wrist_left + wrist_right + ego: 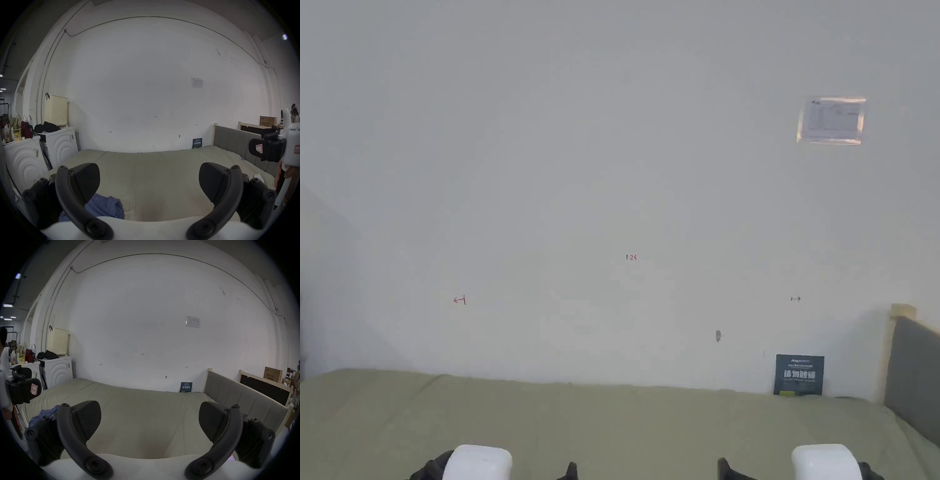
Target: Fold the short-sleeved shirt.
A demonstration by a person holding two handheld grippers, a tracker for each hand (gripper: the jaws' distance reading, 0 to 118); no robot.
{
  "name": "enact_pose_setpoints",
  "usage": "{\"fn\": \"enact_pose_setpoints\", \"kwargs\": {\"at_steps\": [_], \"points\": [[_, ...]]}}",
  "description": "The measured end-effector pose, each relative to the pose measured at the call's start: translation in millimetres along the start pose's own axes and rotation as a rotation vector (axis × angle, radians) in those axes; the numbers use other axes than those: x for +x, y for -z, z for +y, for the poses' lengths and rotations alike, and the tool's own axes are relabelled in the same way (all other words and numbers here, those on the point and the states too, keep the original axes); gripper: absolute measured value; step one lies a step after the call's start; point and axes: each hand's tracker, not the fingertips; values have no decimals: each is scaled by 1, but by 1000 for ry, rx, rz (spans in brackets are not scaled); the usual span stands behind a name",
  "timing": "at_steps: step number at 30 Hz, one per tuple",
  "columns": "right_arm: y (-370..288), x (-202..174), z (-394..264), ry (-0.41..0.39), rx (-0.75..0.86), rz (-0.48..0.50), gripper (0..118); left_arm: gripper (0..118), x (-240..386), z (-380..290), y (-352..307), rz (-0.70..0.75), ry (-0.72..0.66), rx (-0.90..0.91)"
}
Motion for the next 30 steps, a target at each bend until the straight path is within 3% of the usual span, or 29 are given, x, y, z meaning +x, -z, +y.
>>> {"fn": "enact_pose_setpoints", "kwargs": {"at_steps": [3, 4, 5, 6, 7, 9, 25, 28, 30], "points": [[-1, -2, -1, -26, -4, -9, 116, 118, 3, 0, -1, -2, 4, -1], [-3, 0, -1, -17, 3, 19, 107, 113, 4, 0, -1, -5, 9, -2], [-6, 1, -1, 13, 23, 42, 62, 84, 5, 0, -2, -13, 17, 3], [-5, 0, -1, 15, 21, -11, 12, 31, 7, 1, -1, -10, 30, 6], [-7, -1, -1, -13, 30, -88, 0, 0, 10, -2, 2, 65, 45, -21], [-9, 5, 2, -5, 20, 10, 0, 0, 9, 2, 4, 23, 37, -2], [-12, 10, 0, 2, 18, -11, 0, 0, 3, -1, 2, 49, 6, 11], [-13, -4, 3, -19, 33, 39, 0, 0, -15, 2, -11, 120, 17, 21], [-10, -23, 8, -23, 41, 127, 0, 0, -35, 5, -28, 198, 13, 33]]}}
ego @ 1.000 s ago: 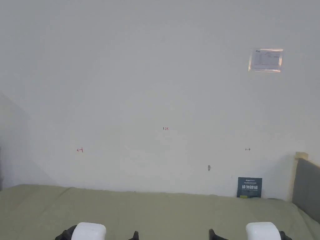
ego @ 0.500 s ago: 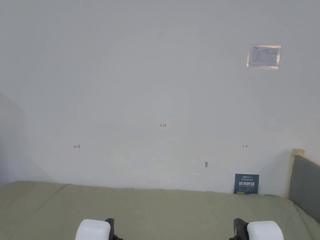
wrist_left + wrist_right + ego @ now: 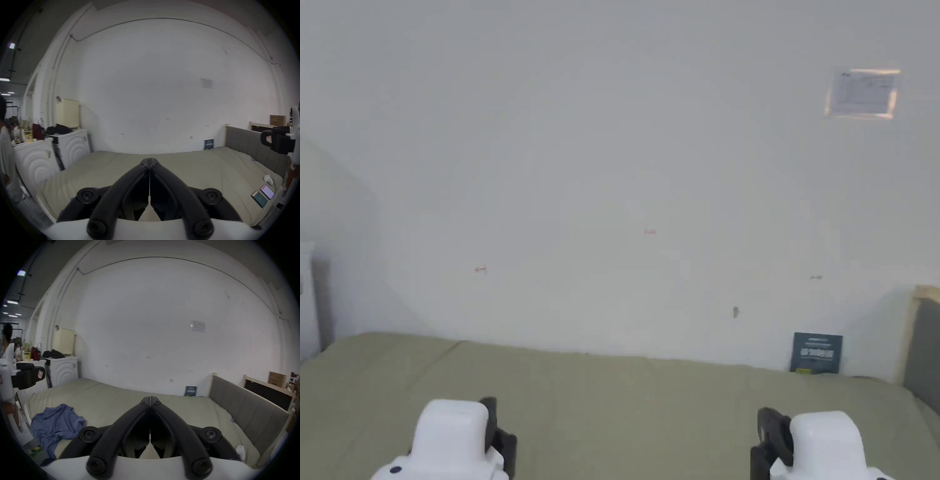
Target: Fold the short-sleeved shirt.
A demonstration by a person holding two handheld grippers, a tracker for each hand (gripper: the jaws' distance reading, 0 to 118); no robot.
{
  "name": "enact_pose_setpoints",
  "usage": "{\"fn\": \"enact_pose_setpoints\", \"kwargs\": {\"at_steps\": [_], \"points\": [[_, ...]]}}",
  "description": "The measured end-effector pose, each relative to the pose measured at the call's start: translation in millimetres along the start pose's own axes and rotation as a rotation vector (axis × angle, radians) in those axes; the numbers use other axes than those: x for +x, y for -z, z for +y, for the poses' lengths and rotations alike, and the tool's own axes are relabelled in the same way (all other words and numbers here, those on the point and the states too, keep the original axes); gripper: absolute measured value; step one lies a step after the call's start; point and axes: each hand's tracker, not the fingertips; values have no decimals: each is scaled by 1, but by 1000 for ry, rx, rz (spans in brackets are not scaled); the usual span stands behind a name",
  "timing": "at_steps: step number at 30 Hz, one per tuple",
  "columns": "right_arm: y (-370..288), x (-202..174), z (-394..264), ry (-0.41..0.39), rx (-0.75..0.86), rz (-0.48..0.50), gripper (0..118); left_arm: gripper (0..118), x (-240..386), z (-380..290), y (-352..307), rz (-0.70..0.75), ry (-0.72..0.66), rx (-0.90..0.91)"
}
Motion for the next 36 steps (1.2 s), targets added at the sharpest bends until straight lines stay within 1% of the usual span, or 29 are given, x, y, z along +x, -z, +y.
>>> {"fn": "enact_pose_setpoints", "kwargs": {"at_steps": [3, 6, 7, 10, 14, 17, 20, 23, 24, 25, 26, 28, 30, 32, 34, 35, 36], "points": [[10, -47, 6, -8, 28, 133, 0, 0, -46, 3, -28, 121, -3, 7], [15, -101, 7, 18, 41, 299, 0, 0, -92, 0, -66, 273, 7, 8], [16, -117, 6, 24, 40, 339, 0, 0, -103, -3, -74, 317, 8, 3], [11, -160, -7, 8, 23, 413, 0, 0, -134, -16, -99, 395, 28, -58], [14, -181, -28, -9, -19, 458, 0, 0, -152, -28, -97, 380, 15, -156], [28, -185, -43, -28, -63, 461, 0, 0, -164, -31, -69, 338, -23, -254], [43, -180, -56, -26, -96, 458, 0, 0, -185, -48, -3, 255, -92, -513], [63, -178, -70, -43, -154, 445, 0, 0, -210, -93, 80, 87, -200, -787], [72, -178, -76, -49, -168, 446, 0, 0, -217, -113, 105, 53, -273, -848], [80, -178, -81, -53, -182, 447, 0, 0, -220, -130, 126, 35, -293, -902], [87, -178, -87, -57, -201, 443, 0, 0, -222, -148, 148, 24, -301, -944], [103, -178, -98, -60, -229, 437, 0, 0, -217, -178, 180, 44, -257, -1009], [119, -177, -108, -61, -257, 427, 0, 10, -214, -202, 209, 21, -264, -1040], [133, -177, -118, -58, -284, 415, 0, 27, -208, -216, 225, 3, -308, -1030], [144, -175, -129, -55, -308, 404, 0, 104, -198, -230, 243, -1, -312, -1049], [149, -175, -134, -56, -319, 399, 0, 118, -193, -235, 240, -6, -305, -1046], [154, -175, -139, -58, -331, 395, 0, 118, -186, -245, 250, -11, -259, -1036]]}}
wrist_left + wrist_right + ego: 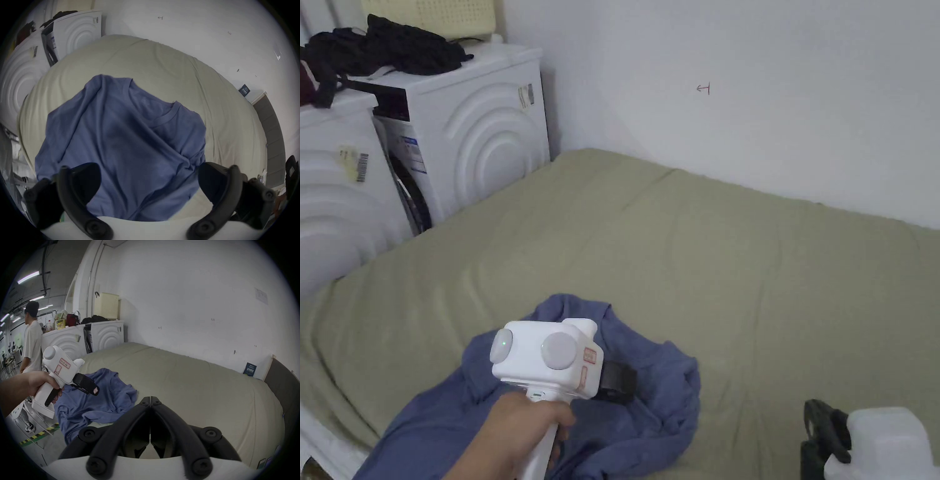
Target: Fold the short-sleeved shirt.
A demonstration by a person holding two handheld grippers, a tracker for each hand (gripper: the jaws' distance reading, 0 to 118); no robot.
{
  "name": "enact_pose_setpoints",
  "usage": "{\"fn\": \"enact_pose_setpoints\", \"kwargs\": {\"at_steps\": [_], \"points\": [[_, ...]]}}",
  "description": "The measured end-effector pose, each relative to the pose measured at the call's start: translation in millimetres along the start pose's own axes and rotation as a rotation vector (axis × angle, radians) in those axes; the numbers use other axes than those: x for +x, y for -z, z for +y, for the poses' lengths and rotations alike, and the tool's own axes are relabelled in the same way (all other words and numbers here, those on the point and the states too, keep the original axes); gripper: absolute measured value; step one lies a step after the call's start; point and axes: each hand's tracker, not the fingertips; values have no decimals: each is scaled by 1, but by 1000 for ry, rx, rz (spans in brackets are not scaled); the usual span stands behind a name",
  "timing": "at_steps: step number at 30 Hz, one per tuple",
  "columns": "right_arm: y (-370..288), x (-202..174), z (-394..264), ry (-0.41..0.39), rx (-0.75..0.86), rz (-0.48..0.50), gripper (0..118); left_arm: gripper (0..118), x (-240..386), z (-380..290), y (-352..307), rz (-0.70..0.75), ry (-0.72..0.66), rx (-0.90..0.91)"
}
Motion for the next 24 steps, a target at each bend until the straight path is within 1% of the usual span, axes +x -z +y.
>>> {"fn": "enact_pose_setpoints", "kwargs": {"at_steps": [2, 3, 7, 8, 9, 10, 11, 12, 13, 14, 15, 16, 17, 18, 19, 22, 24], "points": [[9, 2, -6, 4, -23, -3, 0, 118, 13, -4, 30, 66, 29, -61], [12, 3, -9, 4, -31, -4, 0, 118, 8, 2, 31, 85, 47, -76], [18, 7, -15, 8, -56, -6, 0, 118, 21, -12, 75, 178, 111, -135], [18, 9, -17, 7, -59, -7, 0, 118, 23, -22, 84, 261, 156, -161], [17, 9, -17, 7, -61, -11, 0, 118, 20, -25, 76, 201, 144, -103], [15, 11, -17, 7, -62, -13, 0, 117, 18, -24, 66, 185, 125, -75], [13, 13, -17, 8, -61, -15, 0, 107, 14, -21, 64, 186, 96, -108], [10, 14, -17, 10, -57, -19, 0, 75, 7, -22, 58, 178, 74, -98], [7, 16, -17, 16, -51, -21, 0, 34, 1, -23, 49, 138, 65, -55], [4, 18, -16, 25, -46, -18, 0, 3, -3, -23, 44, 196, 73, 9], [2, 19, -16, 30, -43, -17, 0, 3, -6, -20, 49, 277, 78, -2], [0, 19, -16, 31, -40, -18, 0, 3, -13, -15, 52, 231, 75, -23], [-3, 19, -15, 29, -36, -23, 0, 3, -22, -12, 54, 147, -19, -88], [-5, 19, -14, 27, -32, -25, 0, 4, -23, -10, 51, 117, -47, -50], [-8, 20, -14, 26, -28, -25, 0, 3, -21, -16, 44, 144, -30, 6], [-11, 25, -14, 35, -21, -30, 0, 4, -9, -12, 32, -14, -57, 110], [-12, 30, -14, 42, -21, -36, 0, 4, 12, -12, 24, -57, -56, 136]]}}
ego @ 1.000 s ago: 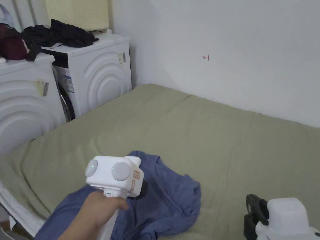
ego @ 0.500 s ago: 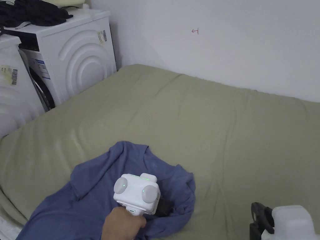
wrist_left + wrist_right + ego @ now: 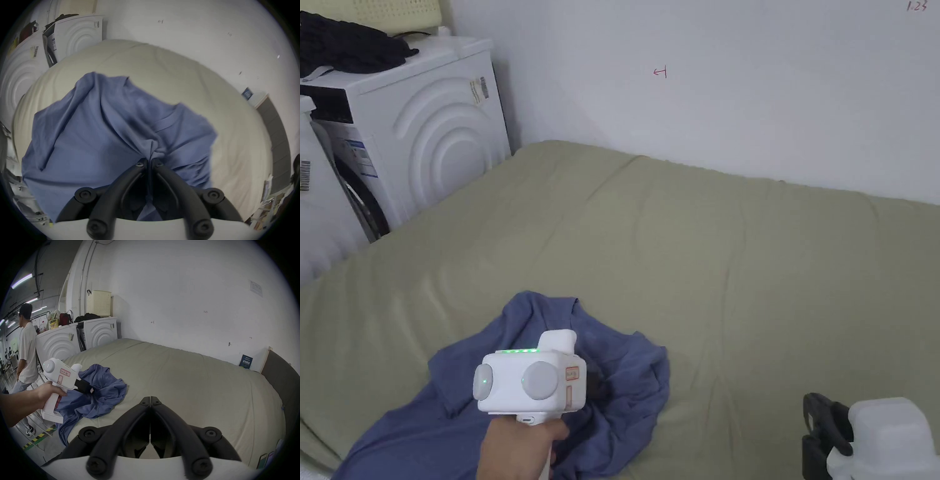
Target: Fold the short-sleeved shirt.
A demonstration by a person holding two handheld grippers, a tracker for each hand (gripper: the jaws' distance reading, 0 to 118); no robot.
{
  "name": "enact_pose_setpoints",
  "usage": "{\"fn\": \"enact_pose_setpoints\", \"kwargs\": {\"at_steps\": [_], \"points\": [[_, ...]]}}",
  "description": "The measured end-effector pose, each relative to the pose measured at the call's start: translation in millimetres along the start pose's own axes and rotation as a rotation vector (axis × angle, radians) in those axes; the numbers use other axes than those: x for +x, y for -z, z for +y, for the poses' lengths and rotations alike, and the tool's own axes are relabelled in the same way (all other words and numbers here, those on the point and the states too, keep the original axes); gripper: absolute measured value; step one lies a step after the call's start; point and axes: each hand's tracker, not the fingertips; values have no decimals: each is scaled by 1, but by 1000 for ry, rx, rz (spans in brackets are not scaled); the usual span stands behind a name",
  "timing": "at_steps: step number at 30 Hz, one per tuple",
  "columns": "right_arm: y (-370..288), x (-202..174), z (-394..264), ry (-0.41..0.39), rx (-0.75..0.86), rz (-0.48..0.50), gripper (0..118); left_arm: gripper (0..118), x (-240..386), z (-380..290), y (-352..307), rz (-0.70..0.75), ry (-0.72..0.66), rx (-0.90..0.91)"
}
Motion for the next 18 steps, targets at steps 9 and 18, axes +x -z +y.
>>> {"fn": "enact_pose_setpoints", "kwargs": {"at_steps": [9, 18], "points": [[-26, 39, -5, 27, 4, -91, 0, 4, 121, 13, 2, -253, 91, 55], [-76, 102, -18, 66, 10, -256, 0, 4, 214, 12, -14, -623, 221, 103]]}}
